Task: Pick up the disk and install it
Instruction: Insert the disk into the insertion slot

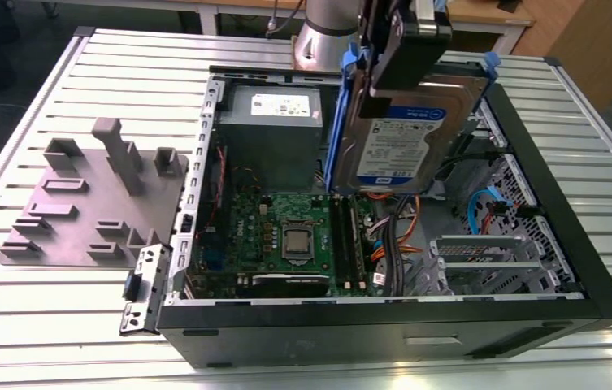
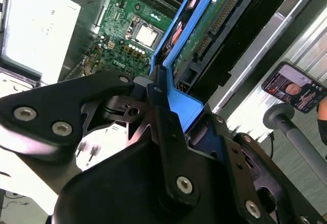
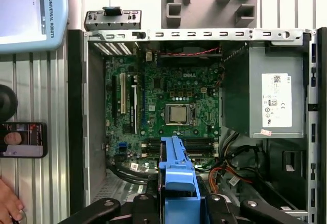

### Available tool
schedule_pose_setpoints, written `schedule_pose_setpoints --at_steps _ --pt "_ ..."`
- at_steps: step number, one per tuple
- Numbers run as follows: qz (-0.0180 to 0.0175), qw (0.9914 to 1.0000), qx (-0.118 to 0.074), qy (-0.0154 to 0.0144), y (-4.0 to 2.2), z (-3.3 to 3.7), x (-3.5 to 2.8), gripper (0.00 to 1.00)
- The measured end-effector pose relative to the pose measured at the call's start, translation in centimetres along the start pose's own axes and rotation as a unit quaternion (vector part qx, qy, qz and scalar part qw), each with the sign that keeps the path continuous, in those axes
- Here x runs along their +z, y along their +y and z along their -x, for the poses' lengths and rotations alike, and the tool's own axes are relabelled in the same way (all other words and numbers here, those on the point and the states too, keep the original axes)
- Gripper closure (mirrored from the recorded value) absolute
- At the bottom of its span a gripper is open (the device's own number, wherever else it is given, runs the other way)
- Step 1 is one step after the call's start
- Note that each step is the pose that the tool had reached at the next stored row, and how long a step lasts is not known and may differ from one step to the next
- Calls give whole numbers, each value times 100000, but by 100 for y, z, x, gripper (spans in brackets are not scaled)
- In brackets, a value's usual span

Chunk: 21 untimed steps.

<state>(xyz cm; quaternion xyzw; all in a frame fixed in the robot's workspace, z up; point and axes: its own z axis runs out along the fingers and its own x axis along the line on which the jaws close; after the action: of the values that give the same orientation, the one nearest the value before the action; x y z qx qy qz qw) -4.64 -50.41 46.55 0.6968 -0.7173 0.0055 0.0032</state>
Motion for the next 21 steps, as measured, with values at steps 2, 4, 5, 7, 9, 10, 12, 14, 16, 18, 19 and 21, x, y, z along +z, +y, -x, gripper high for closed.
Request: schedule_pose_setpoints --at_steps 2,4,5,7,9,10,12,14,16,18,19,21 --pt "0 100000 1 1 -1 -37 1 63" --pt "1 100000 1 8 -2 -70 1 63" --pt "2 100000 1 18 -2 -86 1 63" --pt "1 100000 2 25 -4 -114 2 63" --pt "-2 100000 3 30 -12 -136 3 63" --pt "-3 100000 4 30 -23 -144 4 63" --pt "-3 100000 1 28 -62 -150 6 63" --pt "1 100000 0 35 -99 -161 8 63" --pt "0 100000 0 31 -122 -175 13 63" --pt "-3 100000 0 28 -133 -207 17 63" --pt "0 100000 1 35 -138 -232 18 63" --pt "-3 100000 3 28 -146 -295 23 63"
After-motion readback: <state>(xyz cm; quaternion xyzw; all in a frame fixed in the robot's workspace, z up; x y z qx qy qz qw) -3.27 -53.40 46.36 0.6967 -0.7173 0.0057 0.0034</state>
